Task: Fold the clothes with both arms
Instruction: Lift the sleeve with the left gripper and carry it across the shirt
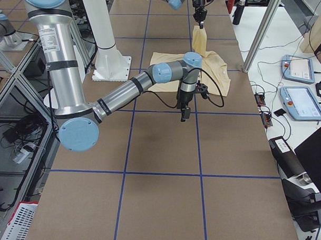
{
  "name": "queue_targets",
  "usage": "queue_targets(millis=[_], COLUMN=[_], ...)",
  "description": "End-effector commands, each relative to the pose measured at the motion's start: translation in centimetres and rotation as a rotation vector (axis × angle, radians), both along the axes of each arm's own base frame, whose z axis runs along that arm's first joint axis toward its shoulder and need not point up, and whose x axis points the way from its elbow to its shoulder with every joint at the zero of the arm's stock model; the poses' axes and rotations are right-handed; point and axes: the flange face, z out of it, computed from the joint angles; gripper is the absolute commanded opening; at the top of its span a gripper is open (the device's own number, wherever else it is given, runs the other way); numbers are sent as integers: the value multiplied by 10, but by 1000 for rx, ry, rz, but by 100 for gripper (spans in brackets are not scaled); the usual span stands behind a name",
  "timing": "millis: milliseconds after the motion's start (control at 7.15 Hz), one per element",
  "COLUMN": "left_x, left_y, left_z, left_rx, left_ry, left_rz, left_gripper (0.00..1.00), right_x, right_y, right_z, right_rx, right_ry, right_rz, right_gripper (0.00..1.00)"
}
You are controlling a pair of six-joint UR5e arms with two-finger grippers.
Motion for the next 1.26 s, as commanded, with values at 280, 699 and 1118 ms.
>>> queue_targets(millis=[280,699,1118], left_x=[90,142,175], left_y=[-2,17,44], left_z=[25,47,48], left_rx=[-8,-5,18], left_ry=[2,-22,-7], left_rz=[-56,-54,-52], left_gripper=[0,0,9], right_x=[-1,-4,-6], right_y=[-1,-7,-11], right_z=[2,9,8], right_rx=[-7,-21,-22], right_ry=[1,8,6], right_rz=[2,1,2], right_gripper=[100,100,100])
